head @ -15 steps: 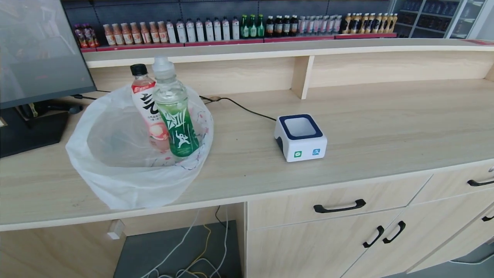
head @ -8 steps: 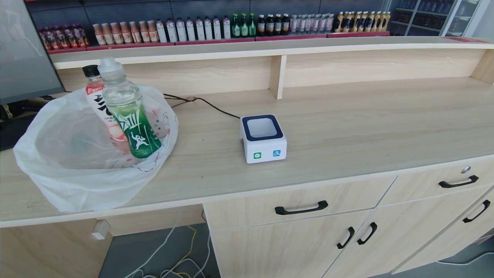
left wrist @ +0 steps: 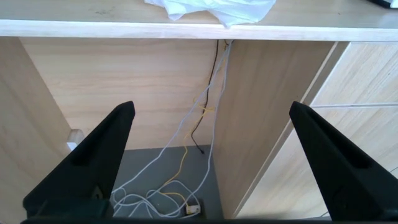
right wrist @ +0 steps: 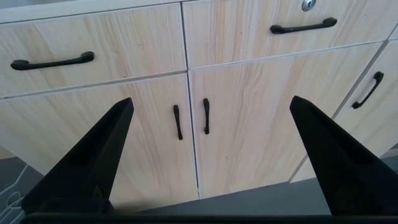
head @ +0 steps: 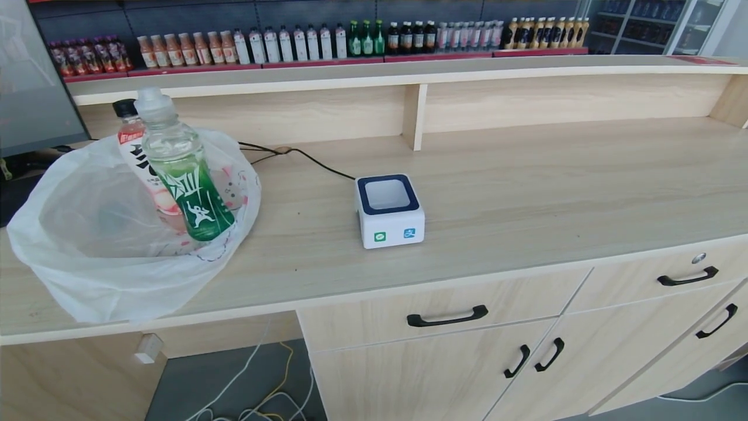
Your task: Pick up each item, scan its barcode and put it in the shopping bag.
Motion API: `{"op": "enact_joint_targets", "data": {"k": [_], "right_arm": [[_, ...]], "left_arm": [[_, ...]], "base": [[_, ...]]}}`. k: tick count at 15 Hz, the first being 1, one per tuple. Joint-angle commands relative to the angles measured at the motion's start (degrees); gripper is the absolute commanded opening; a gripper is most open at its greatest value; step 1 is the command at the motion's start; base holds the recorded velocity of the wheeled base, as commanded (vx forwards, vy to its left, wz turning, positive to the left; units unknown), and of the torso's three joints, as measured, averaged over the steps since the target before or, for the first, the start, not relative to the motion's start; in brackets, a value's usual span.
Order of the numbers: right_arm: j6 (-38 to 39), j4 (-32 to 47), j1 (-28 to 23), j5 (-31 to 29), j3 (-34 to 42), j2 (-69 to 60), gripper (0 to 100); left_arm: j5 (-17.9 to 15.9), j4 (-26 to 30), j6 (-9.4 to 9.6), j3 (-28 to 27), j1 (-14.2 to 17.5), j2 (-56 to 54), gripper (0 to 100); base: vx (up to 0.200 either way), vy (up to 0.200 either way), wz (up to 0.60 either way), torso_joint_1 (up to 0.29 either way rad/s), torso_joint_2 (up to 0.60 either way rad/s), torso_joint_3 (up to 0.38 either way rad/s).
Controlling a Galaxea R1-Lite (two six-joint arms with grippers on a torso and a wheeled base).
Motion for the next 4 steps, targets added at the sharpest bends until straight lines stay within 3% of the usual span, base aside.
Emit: {"op": "enact_joint_targets", "data": {"k": [1,4], "right_arm": [[0.04,0.0,0.04,-0.01,0.02,0.07,100],[0.04,0.0,0.04,-0.01,0.02,0.07,100]], "left_arm": [[0.0,-0.01,-0.02,0.0,0.04,-0.01,100],[0.0,-0.01,-0.02,0.0,0.04,-0.01,100]], "base": [[0.0,0.0,0.0,0.0,0.0,0.0],[0.0,0.0,0.0,0.0,0.0,0.0]]}}
